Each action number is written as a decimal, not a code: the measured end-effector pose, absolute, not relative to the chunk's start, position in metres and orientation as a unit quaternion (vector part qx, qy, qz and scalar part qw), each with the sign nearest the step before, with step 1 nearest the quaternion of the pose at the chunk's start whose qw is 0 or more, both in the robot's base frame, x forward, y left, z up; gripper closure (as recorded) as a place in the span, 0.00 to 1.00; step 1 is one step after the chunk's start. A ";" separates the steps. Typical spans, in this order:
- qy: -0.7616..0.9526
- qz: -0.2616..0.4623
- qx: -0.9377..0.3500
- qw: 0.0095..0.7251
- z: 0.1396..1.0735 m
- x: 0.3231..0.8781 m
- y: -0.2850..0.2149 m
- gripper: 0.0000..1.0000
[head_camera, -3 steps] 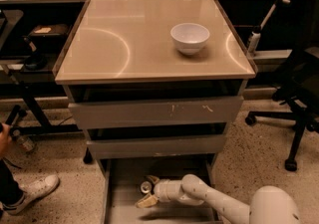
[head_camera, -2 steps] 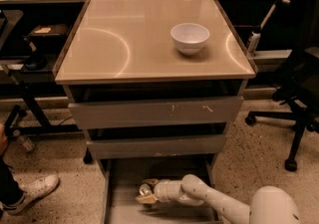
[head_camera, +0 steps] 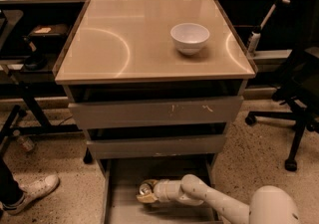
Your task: Pick green can from bottom drawer and place on counter
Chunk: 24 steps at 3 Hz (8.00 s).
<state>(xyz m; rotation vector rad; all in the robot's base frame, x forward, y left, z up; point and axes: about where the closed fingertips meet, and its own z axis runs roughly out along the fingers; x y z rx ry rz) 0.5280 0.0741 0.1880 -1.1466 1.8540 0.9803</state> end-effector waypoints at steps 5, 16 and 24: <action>0.731 0.390 -0.419 0.372 0.378 0.485 0.101 1.00; 0.674 0.375 -0.497 0.398 0.738 0.481 0.148 1.00; 0.653 0.364 -0.518 0.415 0.963 0.647 0.123 1.00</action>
Offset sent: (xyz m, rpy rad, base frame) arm -0.0317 0.0140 0.1261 0.0375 0.0956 -0.0951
